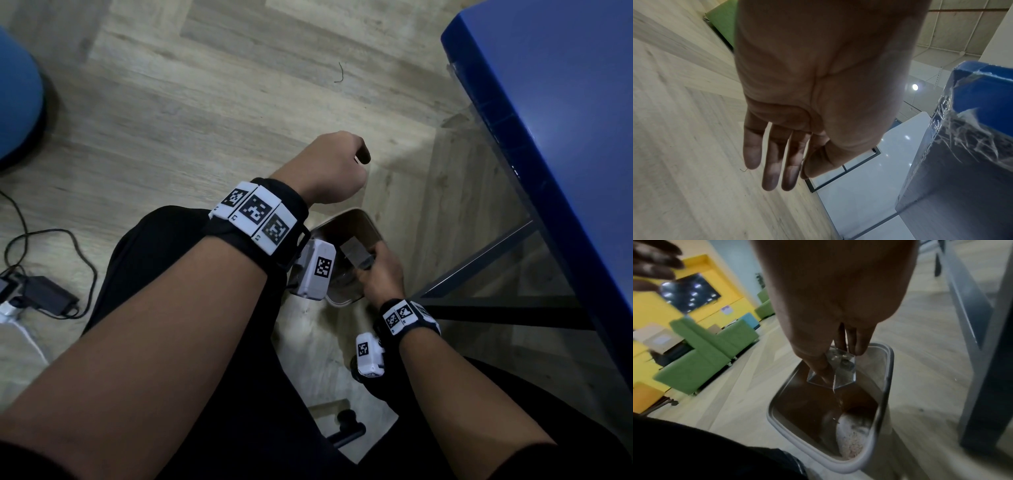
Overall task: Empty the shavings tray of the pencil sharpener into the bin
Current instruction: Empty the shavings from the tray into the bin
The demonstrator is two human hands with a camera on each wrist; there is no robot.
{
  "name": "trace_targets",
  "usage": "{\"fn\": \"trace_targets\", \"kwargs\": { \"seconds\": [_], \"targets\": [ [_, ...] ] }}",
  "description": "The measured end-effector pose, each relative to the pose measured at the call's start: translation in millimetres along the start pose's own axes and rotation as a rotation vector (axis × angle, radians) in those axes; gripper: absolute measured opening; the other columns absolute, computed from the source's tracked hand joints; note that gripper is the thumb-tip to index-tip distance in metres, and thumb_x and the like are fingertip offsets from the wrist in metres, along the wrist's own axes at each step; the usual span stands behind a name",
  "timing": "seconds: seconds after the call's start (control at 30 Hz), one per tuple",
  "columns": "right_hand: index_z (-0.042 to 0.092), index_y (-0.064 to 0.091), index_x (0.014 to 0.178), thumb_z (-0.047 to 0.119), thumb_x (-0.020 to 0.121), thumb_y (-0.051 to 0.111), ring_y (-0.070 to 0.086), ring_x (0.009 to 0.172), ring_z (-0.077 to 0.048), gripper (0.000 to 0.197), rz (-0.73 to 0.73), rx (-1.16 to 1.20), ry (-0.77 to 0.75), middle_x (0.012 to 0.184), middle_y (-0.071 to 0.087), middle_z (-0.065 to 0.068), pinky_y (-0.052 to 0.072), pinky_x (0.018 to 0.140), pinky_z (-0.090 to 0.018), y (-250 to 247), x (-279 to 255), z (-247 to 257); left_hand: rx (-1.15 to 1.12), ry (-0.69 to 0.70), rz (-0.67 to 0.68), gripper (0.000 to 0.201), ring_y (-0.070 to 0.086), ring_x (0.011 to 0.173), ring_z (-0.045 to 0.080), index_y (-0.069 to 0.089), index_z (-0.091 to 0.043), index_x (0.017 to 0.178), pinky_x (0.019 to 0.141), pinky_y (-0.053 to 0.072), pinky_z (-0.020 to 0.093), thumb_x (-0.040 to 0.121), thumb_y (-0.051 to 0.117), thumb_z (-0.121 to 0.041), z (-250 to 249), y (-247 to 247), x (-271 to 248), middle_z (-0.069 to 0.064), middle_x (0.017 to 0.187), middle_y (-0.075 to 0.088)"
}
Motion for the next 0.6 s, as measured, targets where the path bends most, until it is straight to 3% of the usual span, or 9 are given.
{"fn": "trace_targets", "kwargs": {
  "seconds": [0.23, 0.47, 0.6],
  "targets": [
    [0.014, 0.063, 0.109, 0.014, 0.081, 0.079, 0.068, 0.098, -0.034, 0.032, 0.014, -0.058, -0.047, 0.109, 0.071, -0.012, 0.057, 0.083, -0.041, 4.9, 1.4, 7.4, 0.017, -0.003, 0.005, 0.046, 0.060, 0.108, 0.019, 0.065, -0.014, 0.137, 0.084, 0.042, 0.026, 0.095, 0.046, -0.011, -0.2, 1.3, 0.2, 0.006, 0.126, 0.070],
    [0.017, 0.065, 0.111, 0.013, 0.083, 0.079, 0.071, 0.099, -0.032, 0.032, 0.021, -0.038, -0.013, 0.110, 0.073, -0.009, 0.061, 0.087, -0.047, -0.4, 5.4, 4.1, 0.021, 0.000, 0.004, 0.047, 0.061, 0.110, 0.020, 0.063, -0.013, 0.139, 0.084, 0.041, 0.026, 0.095, 0.046, -0.011, 0.1, 3.3, 1.0, 0.007, 0.129, 0.069],
    [0.018, 0.064, 0.110, 0.017, 0.083, 0.080, 0.069, 0.098, -0.033, 0.031, 0.021, -0.071, -0.017, 0.110, 0.072, -0.010, 0.058, 0.085, -0.042, -0.8, 4.8, 5.0, 0.027, 0.004, 0.003, 0.048, 0.060, 0.109, 0.019, 0.062, -0.012, 0.140, 0.083, 0.040, 0.025, 0.095, 0.046, -0.010, 0.0, 3.4, 1.5, 0.007, 0.130, 0.069]
  ]
}}
Point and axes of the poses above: each hand's wrist, its own x-axis towards the middle knuckle, its own y-axis out of the palm, z = x × y, the point moved 10 cm from there along x, towards the middle knuckle
